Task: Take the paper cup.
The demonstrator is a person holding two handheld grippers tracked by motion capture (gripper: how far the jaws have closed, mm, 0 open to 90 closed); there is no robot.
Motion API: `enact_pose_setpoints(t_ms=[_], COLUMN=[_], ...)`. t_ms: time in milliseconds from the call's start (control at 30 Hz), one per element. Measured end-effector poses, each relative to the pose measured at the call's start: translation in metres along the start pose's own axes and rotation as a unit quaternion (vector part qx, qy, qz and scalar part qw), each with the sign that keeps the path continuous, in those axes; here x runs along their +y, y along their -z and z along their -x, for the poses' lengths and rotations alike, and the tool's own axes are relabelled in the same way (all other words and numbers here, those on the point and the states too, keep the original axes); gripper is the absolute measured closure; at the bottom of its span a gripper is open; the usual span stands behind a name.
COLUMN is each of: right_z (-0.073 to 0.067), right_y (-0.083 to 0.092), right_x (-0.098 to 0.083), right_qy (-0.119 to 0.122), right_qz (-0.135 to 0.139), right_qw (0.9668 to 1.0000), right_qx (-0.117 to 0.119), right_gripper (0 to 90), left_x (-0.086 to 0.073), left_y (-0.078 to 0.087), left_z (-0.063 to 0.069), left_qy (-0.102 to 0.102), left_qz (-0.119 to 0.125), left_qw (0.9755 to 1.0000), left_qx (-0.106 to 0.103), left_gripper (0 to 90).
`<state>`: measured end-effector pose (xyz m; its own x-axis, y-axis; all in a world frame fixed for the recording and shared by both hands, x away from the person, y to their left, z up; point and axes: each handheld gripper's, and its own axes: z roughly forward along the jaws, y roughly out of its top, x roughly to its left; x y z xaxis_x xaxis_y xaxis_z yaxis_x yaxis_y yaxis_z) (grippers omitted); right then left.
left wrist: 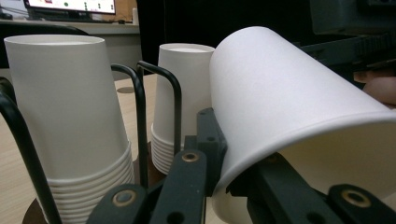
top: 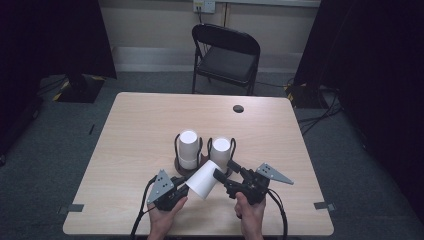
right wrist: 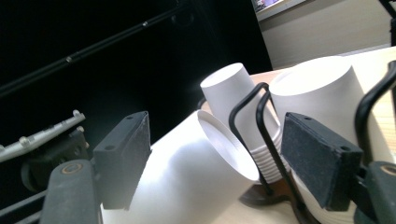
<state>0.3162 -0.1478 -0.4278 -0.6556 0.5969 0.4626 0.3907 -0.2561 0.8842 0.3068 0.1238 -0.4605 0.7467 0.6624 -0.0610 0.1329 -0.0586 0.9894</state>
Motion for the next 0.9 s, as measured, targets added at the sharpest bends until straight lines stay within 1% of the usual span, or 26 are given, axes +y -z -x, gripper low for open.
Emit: enact_pose_setpoints(t_ms=[33,67,167,200,233,267,300,333,367,400,433,467,533,600,667,733,767,800,833,900], right_z=[0.0,0.0,0.001,0.001,0.001,0.0,0.0,0.0,0.0,0.0,-0.001,0.0,0.001,0.002,0.002,0.002,0.003,0.003,0.003,0.003], right_y=[0.001,0.001,0.004,0.005,0.006,0.006,0.007,0.007,0.008,0.008,0.009,0.009,0.01,0.011,0.012,0.012,0.012,0.012,0.012,0.011], right_x=[0.0,-0.001,-0.002,-0.002,-0.002,-0.002,-0.003,-0.003,-0.004,-0.004,-0.005,-0.005,-0.007,-0.008,-0.009,-0.01,-0.011,-0.012,-0.012,-0.013], right_qy=[0.003,0.008,0.018,0.023,0.027,0.028,0.039,0.039,0.043,0.047,0.048,0.047,0.049,0.05,0.055,0.059,0.061,0.06,0.06,0.065], right_qz=[0.0,-0.001,-0.001,-0.001,-0.002,-0.003,-0.004,-0.004,-0.005,-0.005,-0.006,-0.008,-0.014,-0.015,-0.017,-0.02,-0.021,-0.029,-0.029,-0.037], right_qw=[1.0,1.0,0.9998,0.9997,0.9995,0.9995,0.9991,0.9991,0.9988,0.9986,0.9986,0.9985,0.9982,0.9981,0.9977,0.9975,0.9972,0.9969,0.9969,0.9963], right_qx=[-0.002,-0.004,-0.009,-0.011,-0.013,-0.014,-0.019,-0.019,-0.022,-0.023,-0.023,-0.025,-0.032,-0.033,-0.035,-0.035,-0.037,-0.04,-0.04,-0.043], right_gripper=[22.9,22.6,21.9,21.6,21.2,20.9,19.5,19.5,18.9,18.7,18.7,18.9,19.0,19.1,19.1,19.3,19.6,21.9,21.9,22.8], left_x=[0.001,0.003,0.007,0.008,0.009,0.01,0.011,0.011,0.012,0.013,0.014,0.015,0.017,0.019,0.02,0.021,0.022,0.023,0.023,0.026], left_y=[0.001,0.001,0.001,0.002,0.002,0.002,0.002,0.002,0.002,0.002,0.001,0.001,0.002,0.001,0.001,0.0,0.0,-0.001,-0.001,-0.003], left_z=[-0.001,-0.002,-0.003,-0.003,-0.004,-0.005,-0.006,-0.007,-0.009,-0.009,-0.01,-0.01,-0.012,-0.013,-0.014,-0.016,-0.015,-0.015,-0.015,-0.015], left_qy=[-0.005,-0.004,-0.01,-0.007,-0.008,-0.003,-0.004,0.003,0.005,0.003,0.0,0.001,0.0,0.003,0.002,0.002,-0.001,-0.002,-0.001,-0.005], left_qz=[-0.004,-0.009,-0.022,-0.025,-0.027,-0.028,-0.031,-0.035,-0.039,-0.046,-0.053,-0.058,-0.063,-0.068,-0.072,-0.078,-0.079,-0.082,-0.084,-0.094], left_qw=[1.0,0.9999,0.9997,0.9996,0.9996,0.9996,0.9995,0.9993,0.9991,0.9989,0.9986,0.9983,0.998,0.9977,0.9974,0.997,0.9969,0.9966,0.9964,0.9955], left_qx=[0.001,-0.003,-0.002,-0.003,-0.004,-0.004,-0.006,-0.01,-0.014,-0.01,-0.007,-0.008,-0.008,-0.008,0.002,-0.002,0.0,0.0,0.001,-0.001], left_gripper=[87.1,87.2,87.3,87.3,87.3,87.3,87.2,87.2,87.1,87.2,87.3,87.3,87.3,87.3,87.3,87.3,87.4,87.4,87.4,87.4])
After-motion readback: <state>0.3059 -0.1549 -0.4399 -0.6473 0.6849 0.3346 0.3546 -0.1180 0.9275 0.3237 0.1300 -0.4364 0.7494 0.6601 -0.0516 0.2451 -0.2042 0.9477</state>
